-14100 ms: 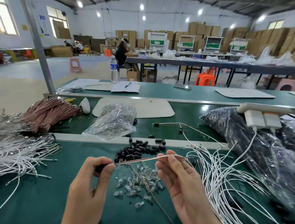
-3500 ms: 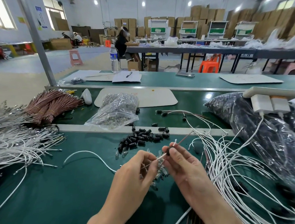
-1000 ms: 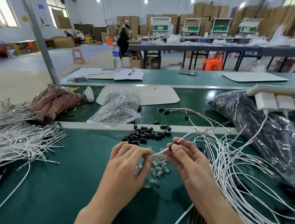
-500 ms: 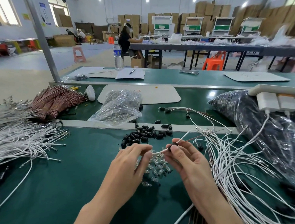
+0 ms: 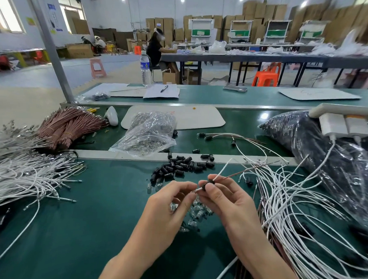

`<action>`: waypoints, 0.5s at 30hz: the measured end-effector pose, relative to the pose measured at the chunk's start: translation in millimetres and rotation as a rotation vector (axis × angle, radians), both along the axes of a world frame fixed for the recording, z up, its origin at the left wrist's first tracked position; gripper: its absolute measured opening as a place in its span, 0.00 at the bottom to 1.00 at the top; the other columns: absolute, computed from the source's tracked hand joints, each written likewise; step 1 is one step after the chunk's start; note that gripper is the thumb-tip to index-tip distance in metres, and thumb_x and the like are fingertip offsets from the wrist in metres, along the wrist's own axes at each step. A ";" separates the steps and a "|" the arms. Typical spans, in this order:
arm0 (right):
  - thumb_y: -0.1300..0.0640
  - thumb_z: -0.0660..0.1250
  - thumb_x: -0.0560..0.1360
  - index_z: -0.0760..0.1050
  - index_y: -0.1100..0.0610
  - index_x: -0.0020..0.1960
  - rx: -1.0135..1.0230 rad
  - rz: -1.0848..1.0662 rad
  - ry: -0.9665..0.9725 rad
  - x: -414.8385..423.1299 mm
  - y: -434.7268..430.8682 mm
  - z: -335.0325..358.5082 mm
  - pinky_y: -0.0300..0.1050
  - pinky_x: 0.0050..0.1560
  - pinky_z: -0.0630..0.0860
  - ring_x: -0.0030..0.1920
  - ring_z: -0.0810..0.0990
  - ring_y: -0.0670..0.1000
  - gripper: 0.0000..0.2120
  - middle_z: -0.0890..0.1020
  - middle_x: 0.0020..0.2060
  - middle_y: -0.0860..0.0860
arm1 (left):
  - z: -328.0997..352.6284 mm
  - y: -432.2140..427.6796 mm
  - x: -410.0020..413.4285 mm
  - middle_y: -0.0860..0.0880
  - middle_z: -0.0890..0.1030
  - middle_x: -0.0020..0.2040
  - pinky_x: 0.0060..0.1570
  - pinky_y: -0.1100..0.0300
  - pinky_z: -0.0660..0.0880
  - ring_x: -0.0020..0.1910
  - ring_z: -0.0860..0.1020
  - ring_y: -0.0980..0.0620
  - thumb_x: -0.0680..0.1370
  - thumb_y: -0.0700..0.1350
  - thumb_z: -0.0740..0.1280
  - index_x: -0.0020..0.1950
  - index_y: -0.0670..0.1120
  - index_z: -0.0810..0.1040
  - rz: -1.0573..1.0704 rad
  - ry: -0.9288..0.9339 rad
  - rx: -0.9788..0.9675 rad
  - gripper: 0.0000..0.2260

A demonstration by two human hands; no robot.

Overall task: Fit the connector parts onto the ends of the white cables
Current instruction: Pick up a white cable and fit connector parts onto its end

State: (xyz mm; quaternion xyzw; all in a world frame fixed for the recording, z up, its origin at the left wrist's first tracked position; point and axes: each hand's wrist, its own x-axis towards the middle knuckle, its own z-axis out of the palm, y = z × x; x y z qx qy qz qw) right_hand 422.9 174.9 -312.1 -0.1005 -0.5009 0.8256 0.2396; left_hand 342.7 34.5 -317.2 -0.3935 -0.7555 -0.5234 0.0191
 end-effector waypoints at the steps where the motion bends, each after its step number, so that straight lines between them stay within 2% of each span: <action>1: 0.52 0.76 0.67 0.84 0.50 0.47 0.008 -0.002 0.006 0.1 -0.2 -0.2 0.40 0.51 0.81 0.51 0.86 0.56 0.09 0.86 0.51 0.59 | -0.2 0.7 0.7 0.61 0.84 0.50 0.49 0.71 0.74 0.51 0.82 0.57 0.80 0.47 0.68 0.57 0.55 0.81 0.007 -0.009 0.009 0.07; 4: 0.49 0.75 0.67 0.82 0.52 0.49 0.018 -0.013 0.013 0.0 -0.7 -0.3 0.41 0.51 0.81 0.51 0.86 0.57 0.13 0.86 0.51 0.60 | -1.0 2.4 1.9 0.60 0.85 0.48 0.49 0.71 0.75 0.50 0.82 0.58 0.79 0.41 0.70 0.55 0.54 0.83 0.029 -0.073 0.055 0.08; 7: 0.50 0.75 0.68 0.78 0.55 0.54 0.047 0.009 0.009 0.4 -0.5 -0.5 0.42 0.51 0.81 0.51 0.86 0.57 0.17 0.86 0.50 0.60 | -0.7 3.9 3.7 0.60 0.85 0.48 0.50 0.67 0.77 0.49 0.83 0.58 0.79 0.41 0.70 0.53 0.54 0.83 0.022 -0.162 0.083 0.08; 11: 0.55 0.75 0.70 0.80 0.47 0.51 0.207 0.001 -0.014 1.5 -0.5 1.5 0.40 0.51 0.81 0.50 0.86 0.54 0.11 0.87 0.47 0.57 | 1.7 4.7 6.4 0.56 0.86 0.46 0.49 0.66 0.78 0.47 0.84 0.57 0.79 0.42 0.71 0.51 0.52 0.84 0.002 -0.254 0.137 0.06; 15: 0.56 0.75 0.71 0.81 0.46 0.50 0.203 -0.041 -0.009 3.0 1.0 3.0 0.40 0.50 0.82 0.48 0.87 0.55 0.10 0.87 0.43 0.57 | 3.8 4.7 6.3 0.54 0.86 0.42 0.46 0.67 0.78 0.43 0.84 0.57 0.78 0.49 0.69 0.50 0.51 0.84 -0.038 -0.345 0.158 0.06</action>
